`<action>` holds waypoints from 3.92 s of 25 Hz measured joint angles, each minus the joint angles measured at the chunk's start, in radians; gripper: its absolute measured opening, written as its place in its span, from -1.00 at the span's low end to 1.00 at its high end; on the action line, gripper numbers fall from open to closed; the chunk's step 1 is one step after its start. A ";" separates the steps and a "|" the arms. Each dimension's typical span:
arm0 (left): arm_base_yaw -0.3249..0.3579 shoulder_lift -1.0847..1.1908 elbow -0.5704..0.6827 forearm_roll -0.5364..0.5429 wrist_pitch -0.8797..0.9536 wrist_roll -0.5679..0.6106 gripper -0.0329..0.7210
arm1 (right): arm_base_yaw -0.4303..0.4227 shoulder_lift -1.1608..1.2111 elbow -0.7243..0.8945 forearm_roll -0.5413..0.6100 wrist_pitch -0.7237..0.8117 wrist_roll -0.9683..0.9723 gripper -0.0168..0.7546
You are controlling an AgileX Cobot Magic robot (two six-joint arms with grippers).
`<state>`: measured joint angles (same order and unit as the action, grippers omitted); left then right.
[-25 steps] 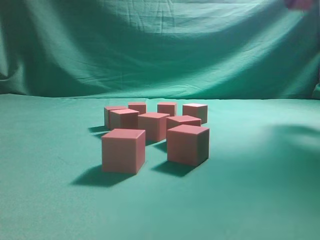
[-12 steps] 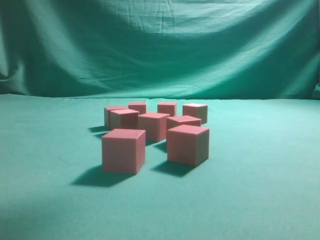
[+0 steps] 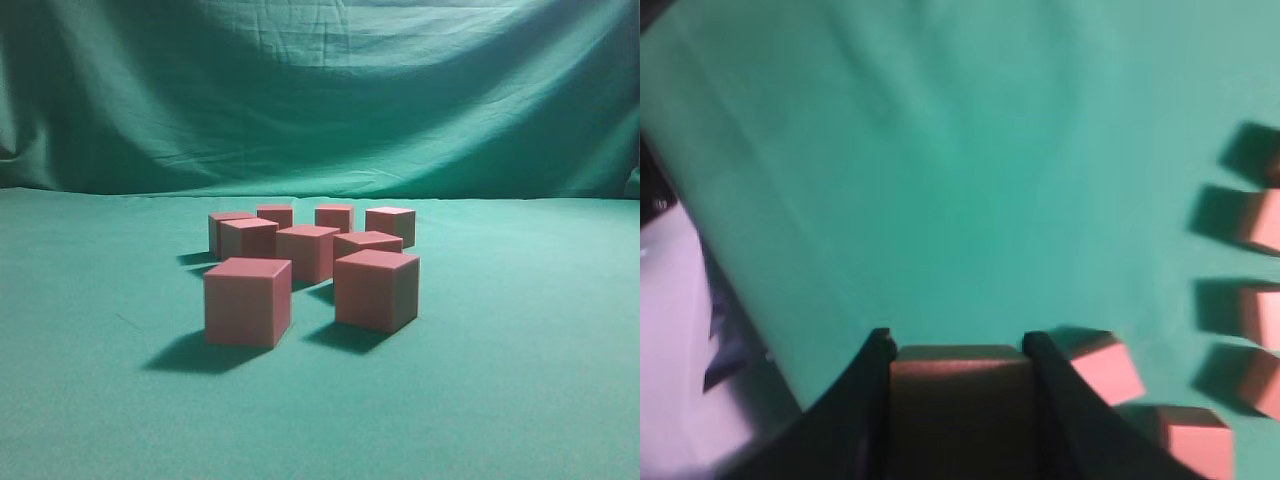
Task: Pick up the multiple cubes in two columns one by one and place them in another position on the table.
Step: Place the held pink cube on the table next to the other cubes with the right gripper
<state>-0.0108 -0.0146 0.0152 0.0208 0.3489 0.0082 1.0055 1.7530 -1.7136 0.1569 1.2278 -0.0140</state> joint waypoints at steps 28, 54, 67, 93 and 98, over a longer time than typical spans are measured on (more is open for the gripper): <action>0.000 0.000 0.000 0.000 0.000 0.000 -0.91 | 0.070 0.314 0.002 -0.325 -0.109 0.265 -0.31; 0.000 0.000 0.000 0.000 0.000 0.000 -0.91 | 0.047 0.265 0.289 -0.305 -0.436 0.267 -0.31; 0.000 0.000 0.000 0.000 0.000 0.000 -0.91 | 0.047 0.265 0.292 -0.345 -0.455 0.317 -0.31; 0.000 0.000 0.000 0.000 0.000 0.000 -0.91 | 0.035 0.278 0.292 -0.332 -0.457 0.349 -0.31; 0.000 0.000 0.000 0.000 0.000 0.000 -0.91 | 0.035 0.280 0.292 -0.331 -0.457 0.350 -0.31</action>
<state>-0.0108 -0.0146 0.0152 0.0208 0.3489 0.0082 1.0410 2.0329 -1.4220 -0.1743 0.7710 0.3360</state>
